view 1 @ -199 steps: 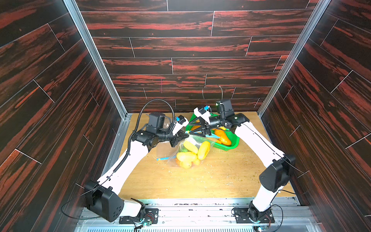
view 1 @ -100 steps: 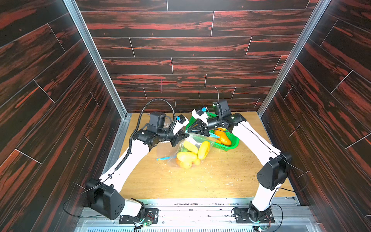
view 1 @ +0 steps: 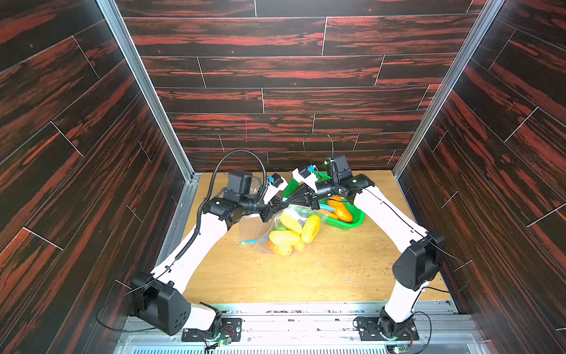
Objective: Place the mango in a zip-top bag and seal the zipper
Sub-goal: Zip the zipper on the zipper food storage bag.
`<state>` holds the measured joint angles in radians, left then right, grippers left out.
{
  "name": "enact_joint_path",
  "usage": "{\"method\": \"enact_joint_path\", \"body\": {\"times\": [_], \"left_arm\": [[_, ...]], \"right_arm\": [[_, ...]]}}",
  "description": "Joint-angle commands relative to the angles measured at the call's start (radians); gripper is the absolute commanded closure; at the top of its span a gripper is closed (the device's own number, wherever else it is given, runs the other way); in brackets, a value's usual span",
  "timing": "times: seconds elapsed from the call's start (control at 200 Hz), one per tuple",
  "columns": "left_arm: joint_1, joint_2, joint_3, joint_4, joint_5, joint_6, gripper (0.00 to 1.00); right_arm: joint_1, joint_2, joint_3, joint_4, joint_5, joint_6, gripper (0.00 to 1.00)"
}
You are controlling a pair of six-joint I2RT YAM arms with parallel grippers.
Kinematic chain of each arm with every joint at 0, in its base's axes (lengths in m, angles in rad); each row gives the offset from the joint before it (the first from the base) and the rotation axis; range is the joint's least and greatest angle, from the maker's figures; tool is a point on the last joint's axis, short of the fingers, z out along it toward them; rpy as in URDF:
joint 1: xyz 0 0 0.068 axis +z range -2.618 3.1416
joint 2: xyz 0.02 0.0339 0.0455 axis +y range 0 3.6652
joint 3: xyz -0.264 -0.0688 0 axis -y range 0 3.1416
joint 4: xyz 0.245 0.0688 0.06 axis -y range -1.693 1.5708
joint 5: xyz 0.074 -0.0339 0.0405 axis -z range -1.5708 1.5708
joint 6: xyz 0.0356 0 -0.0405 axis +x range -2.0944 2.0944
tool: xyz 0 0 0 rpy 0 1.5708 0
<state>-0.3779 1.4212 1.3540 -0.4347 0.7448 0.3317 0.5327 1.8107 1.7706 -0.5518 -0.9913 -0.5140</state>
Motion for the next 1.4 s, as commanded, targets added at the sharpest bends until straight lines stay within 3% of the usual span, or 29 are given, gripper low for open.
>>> {"method": "enact_joint_path", "body": {"times": [0.0, 0.09, 0.235, 0.576, 0.852, 1.288, 1.398], "left_arm": [[0.005, -0.011, 0.02, 0.042, 0.009, -0.01, 1.0], [0.005, -0.017, 0.015, 0.044, -0.003, -0.013, 1.0], [0.015, -0.04, -0.012, 0.069, -0.051, -0.042, 1.0], [0.075, -0.116, -0.122, 0.295, -0.224, -0.256, 1.0], [0.105, -0.123, -0.118, 0.353, -0.405, -0.381, 1.0], [0.108, -0.12, -0.118, 0.392, -0.43, -0.435, 1.0], [0.108, -0.105, -0.121, 0.42, -0.412, -0.455, 1.0]], "right_arm": [[0.006, -0.033, -0.026, 0.008, 0.016, 0.018, 0.95], [-0.001, -0.056, -0.063, 0.055, 0.039, 0.046, 1.0], [-0.033, -0.108, -0.136, 0.134, 0.046, 0.097, 1.0], [-0.148, -0.213, -0.327, 0.199, 0.12, 0.183, 1.0], [-0.28, -0.342, -0.538, 0.294, 0.198, 0.277, 1.0], [-0.312, -0.357, -0.576, 0.28, 0.232, 0.288, 1.0], [-0.318, -0.356, -0.596, 0.309, 0.148, 0.298, 1.0]]}}
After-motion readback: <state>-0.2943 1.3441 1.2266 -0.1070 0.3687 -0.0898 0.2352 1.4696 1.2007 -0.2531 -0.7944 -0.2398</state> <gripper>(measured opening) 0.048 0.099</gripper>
